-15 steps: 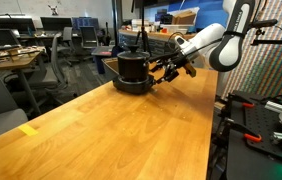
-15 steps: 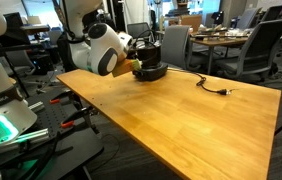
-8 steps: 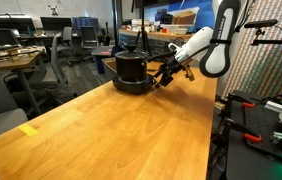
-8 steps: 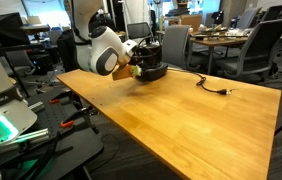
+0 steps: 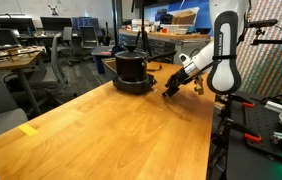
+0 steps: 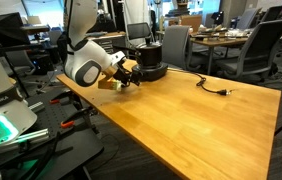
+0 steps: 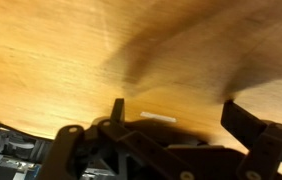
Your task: Put the pot on the stove, cover it with the lid then turn the stove on
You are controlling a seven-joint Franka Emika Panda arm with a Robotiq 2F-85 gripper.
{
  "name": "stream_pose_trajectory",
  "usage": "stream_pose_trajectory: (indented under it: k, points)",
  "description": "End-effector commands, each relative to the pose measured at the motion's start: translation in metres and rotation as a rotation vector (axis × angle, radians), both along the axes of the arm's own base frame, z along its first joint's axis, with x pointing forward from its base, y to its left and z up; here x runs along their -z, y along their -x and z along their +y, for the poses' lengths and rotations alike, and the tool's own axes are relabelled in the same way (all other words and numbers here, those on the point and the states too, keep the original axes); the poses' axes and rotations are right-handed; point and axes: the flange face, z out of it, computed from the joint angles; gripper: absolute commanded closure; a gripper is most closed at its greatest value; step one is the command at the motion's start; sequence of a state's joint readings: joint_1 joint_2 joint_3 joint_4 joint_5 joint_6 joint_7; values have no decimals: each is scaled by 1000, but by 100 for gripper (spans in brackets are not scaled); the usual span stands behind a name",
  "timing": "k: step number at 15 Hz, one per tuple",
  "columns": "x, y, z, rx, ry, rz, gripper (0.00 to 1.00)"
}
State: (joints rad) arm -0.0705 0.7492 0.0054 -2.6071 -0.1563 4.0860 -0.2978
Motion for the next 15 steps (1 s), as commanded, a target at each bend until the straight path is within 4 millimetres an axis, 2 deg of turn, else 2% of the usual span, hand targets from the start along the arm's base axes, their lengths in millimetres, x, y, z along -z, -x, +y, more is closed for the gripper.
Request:
stream_pose_trajectory:
  k: [1, 11, 13, 15]
  points:
    - [0, 0, 0, 5, -4, -1, 0]
    - [0, 1, 0, 11, -8, 0, 0]
    - [-15, 1, -2, 67, -19, -108, 0]
    - [-31, 17, -15, 111, -28, -147, 0]
